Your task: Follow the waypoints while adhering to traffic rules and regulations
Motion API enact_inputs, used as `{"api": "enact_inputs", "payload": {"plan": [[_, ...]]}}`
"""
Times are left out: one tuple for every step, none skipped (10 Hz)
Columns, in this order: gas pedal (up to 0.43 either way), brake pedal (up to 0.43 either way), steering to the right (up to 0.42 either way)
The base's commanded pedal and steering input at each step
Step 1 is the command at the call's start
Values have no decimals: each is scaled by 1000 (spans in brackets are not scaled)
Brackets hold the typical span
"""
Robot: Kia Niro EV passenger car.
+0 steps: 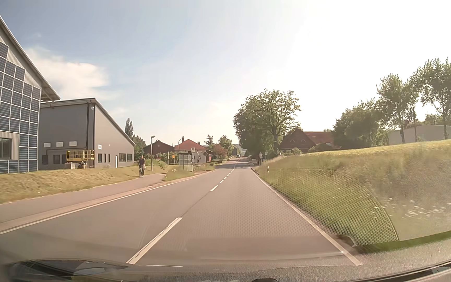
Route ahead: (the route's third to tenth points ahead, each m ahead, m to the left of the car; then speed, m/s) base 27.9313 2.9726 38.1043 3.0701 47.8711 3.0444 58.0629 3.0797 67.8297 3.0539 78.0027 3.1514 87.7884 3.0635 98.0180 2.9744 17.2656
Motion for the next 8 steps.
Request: {"api": "enact_inputs", "payload": {"plan": [[138, 0, -2], [138, 0, -2], [138, 0, -3], [138, 0, -3], [138, 0, -3], [138, 0, -3], [138, 0, -3], [138, 0, -3]]}}
